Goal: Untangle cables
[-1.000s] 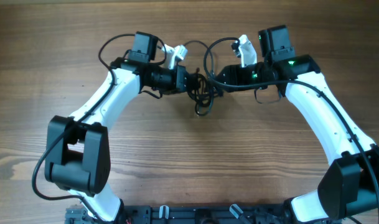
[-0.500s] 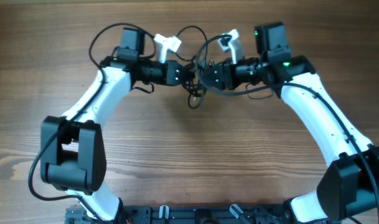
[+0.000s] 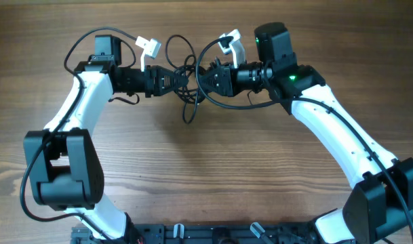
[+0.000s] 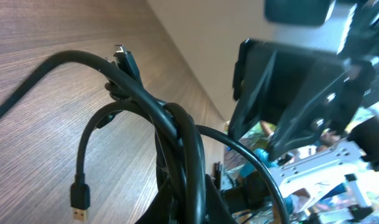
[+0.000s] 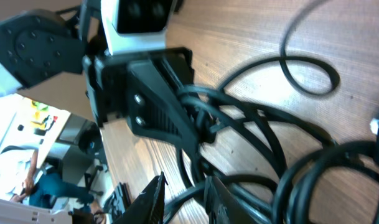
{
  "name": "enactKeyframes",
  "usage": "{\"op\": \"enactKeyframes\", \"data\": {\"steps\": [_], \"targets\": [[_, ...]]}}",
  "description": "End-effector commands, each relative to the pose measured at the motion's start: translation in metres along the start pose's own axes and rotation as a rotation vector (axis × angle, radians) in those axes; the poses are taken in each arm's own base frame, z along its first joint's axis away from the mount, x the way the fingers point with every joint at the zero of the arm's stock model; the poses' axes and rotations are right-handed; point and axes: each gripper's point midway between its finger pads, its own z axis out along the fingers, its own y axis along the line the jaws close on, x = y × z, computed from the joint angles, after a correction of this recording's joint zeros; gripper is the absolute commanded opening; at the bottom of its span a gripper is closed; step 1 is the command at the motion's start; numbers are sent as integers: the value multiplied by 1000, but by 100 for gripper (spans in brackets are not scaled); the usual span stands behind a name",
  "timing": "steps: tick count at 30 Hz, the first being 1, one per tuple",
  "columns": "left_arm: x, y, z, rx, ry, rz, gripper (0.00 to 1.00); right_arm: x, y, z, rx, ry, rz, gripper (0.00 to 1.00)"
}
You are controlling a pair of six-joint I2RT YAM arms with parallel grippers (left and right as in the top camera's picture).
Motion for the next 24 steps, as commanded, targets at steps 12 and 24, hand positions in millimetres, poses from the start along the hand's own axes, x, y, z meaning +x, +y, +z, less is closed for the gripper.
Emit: {"op": "enactKeyframes", "data": {"steps": [12, 24], "targets": [[14, 5, 0, -122, 80, 55, 4, 4, 1, 7, 95, -2, 7, 23], [4, -4, -3, -64, 22, -282, 4, 43, -14, 44, 177, 125, 6, 19]]}}
